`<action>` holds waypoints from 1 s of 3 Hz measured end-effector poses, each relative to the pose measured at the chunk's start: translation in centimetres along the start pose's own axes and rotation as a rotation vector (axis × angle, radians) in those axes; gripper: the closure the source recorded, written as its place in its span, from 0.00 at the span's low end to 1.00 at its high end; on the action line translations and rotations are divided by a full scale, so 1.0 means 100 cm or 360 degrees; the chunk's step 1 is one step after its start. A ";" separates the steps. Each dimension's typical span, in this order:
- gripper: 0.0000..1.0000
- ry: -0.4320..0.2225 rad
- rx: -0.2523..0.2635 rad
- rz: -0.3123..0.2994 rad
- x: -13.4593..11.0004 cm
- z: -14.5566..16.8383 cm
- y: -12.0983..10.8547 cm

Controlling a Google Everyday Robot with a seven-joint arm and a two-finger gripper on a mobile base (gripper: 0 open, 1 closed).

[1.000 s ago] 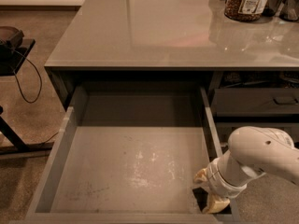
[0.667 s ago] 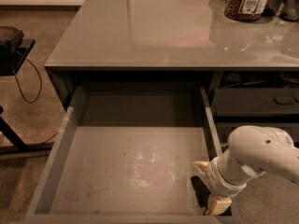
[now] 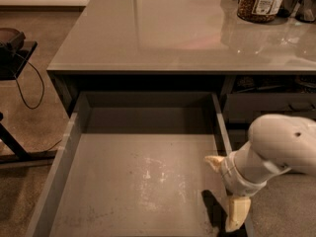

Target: Open top drawer

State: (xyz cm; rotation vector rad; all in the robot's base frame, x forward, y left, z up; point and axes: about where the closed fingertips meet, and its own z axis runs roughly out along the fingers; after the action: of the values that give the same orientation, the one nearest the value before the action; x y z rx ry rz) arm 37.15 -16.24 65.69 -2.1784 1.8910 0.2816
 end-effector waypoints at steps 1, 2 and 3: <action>0.00 -0.0016 0.0188 0.0014 -0.016 -0.080 -0.012; 0.00 -0.0020 0.0448 0.0056 -0.028 -0.160 0.002; 0.00 -0.0027 0.0738 0.0137 -0.022 -0.228 0.038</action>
Offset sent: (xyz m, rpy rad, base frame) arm -0.0397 -0.0573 0.2730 0.0854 -0.4515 -0.2466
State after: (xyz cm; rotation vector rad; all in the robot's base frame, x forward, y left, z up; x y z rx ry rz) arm 32.82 -21.67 87.83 -1.7840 1.8205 -0.1160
